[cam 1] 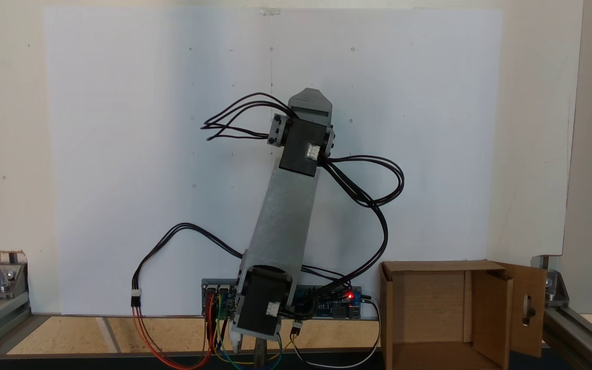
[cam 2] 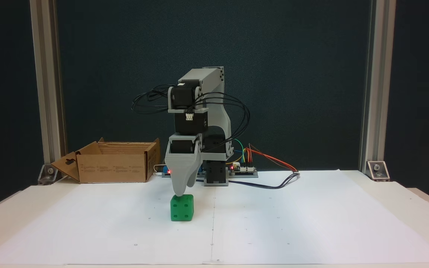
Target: Grasp a green dice and put it in the bin.
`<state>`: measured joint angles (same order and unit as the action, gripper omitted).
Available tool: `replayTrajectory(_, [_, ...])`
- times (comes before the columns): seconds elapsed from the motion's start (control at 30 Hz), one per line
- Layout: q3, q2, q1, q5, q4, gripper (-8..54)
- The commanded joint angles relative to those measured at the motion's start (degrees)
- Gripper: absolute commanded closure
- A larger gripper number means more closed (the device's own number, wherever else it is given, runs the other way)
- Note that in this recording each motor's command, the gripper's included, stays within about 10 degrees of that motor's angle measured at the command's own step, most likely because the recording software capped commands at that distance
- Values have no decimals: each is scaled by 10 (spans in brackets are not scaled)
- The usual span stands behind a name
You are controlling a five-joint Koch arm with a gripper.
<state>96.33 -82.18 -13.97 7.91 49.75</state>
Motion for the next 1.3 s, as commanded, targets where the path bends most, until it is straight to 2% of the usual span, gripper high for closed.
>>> replayTrajectory(0.0, [-9, 1, 0, 26, -9, 20])
replayTrajectory(0.8, [10, 76, -20, 27, -82, 25])
replayTrajectory(1.03, [14, 76, -20, 27, -84, 69])
replayTrajectory(1.17, [14, 76, -20, 27, -85, 70])
replayTrajectory(1.27, [14, 78, -19, 27, -87, 99])
